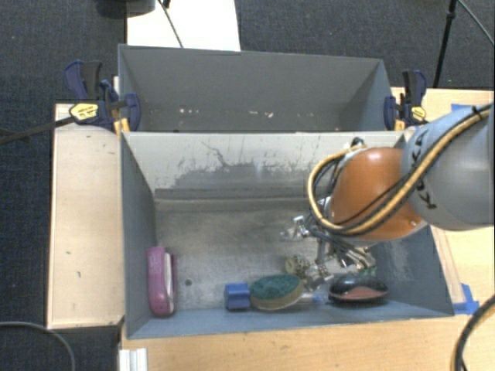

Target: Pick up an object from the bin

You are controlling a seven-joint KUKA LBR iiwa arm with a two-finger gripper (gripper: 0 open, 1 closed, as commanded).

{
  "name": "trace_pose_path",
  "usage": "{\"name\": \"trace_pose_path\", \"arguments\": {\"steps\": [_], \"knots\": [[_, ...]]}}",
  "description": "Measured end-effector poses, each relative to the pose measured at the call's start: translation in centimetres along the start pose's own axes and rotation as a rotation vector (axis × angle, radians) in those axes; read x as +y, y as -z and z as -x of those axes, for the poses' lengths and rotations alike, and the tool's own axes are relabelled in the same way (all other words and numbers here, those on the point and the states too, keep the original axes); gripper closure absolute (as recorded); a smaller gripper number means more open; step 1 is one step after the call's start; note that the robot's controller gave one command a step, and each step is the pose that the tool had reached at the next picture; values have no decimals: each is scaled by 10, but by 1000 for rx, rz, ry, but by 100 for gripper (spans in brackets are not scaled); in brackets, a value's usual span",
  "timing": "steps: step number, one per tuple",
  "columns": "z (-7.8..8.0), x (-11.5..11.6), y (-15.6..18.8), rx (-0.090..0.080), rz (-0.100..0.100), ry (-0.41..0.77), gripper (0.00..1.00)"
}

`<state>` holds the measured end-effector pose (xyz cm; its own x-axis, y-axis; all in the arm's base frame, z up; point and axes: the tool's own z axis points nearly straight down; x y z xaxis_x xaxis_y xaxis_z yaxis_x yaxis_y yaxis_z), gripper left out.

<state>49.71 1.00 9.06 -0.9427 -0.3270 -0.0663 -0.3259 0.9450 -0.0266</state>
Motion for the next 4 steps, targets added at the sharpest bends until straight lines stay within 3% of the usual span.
{"name": "trace_pose_path", "arguments": {"steps": [1,2,3,4], "knots": [[18,56,9,7,12,85,0],[32,87,-4,-6,17,186,0],[56,129,-11,15,10,311,0],[46,139,-16,43,31,314,100]]}}
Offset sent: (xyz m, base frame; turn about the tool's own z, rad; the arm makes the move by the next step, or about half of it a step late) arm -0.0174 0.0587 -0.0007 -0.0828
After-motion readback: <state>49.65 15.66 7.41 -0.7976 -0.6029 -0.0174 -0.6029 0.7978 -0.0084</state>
